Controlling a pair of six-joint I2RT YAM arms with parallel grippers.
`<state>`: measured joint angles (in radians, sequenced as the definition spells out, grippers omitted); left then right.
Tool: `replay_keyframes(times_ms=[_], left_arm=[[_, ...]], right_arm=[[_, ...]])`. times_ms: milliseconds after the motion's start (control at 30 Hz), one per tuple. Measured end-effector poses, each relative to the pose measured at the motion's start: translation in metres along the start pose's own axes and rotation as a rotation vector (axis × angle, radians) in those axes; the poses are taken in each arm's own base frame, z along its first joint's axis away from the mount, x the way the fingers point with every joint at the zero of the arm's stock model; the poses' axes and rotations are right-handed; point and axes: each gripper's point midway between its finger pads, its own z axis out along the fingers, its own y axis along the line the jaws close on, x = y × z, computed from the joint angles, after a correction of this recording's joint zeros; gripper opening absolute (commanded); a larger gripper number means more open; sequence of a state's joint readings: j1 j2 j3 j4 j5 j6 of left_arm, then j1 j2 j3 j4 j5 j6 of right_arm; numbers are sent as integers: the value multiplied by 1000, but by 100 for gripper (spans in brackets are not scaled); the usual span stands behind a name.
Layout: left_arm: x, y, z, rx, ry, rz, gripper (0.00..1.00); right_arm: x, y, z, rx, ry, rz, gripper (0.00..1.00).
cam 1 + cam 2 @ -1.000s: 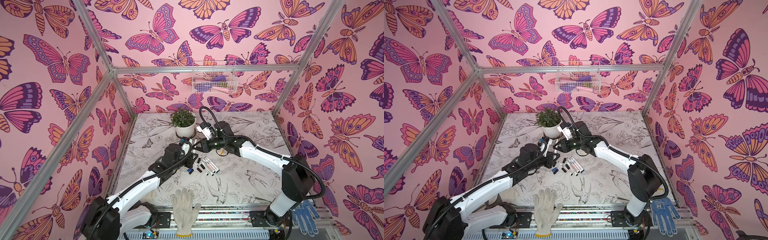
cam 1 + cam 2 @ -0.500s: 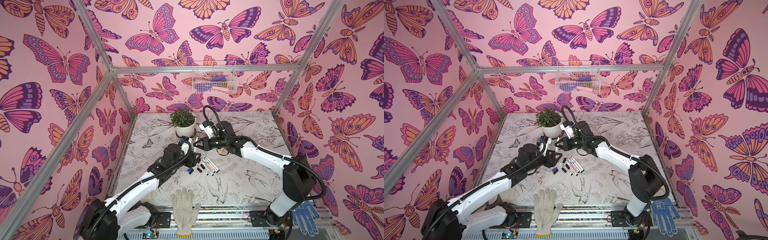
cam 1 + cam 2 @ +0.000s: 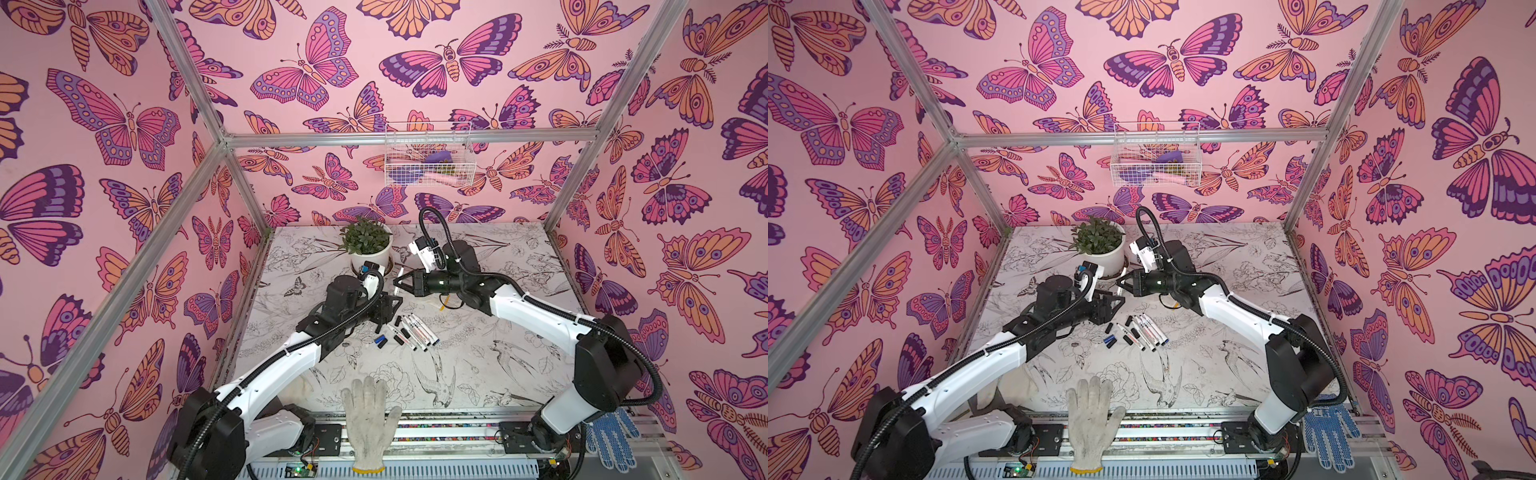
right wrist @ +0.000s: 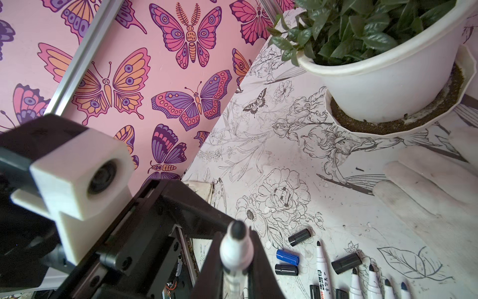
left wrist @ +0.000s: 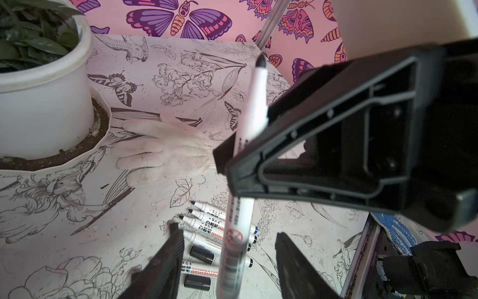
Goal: Insert pens into pen caps
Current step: Pass a pen.
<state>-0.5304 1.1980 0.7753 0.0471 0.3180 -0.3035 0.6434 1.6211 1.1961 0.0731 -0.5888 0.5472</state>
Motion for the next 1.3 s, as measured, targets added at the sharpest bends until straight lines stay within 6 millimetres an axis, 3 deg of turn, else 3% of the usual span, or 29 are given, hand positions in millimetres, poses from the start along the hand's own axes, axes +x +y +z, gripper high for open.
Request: replay_keyframes(times_ms=[167, 500, 600, 667, 800, 900, 1067, 1300], left_arm=[[-8, -1, 9, 7, 4, 17, 51], [1, -4, 23, 53, 53, 22, 20], [0, -9, 23, 74, 50, 35, 16], [-1, -10, 22, 79, 48, 40, 16], [-4, -10, 19, 71, 36, 29, 40], [-12, -11, 11, 66, 9, 36, 49], [-23, -16, 1, 66, -31, 45, 48], [-20, -13, 4, 61, -19, 41, 45]], right_arm=[[0, 0, 0, 0, 0, 0, 1], [-4, 4, -4, -3, -15, -2, 1], [-6, 4, -5, -5, -19, 4, 1], [-6, 4, -5, -9, -18, 12, 1], [-8, 5, -6, -12, -24, 12, 0], [-8, 4, -6, -10, -26, 15, 0], [-9, 2, -7, -7, -28, 17, 0], [-8, 1, -7, -6, -29, 19, 0]])
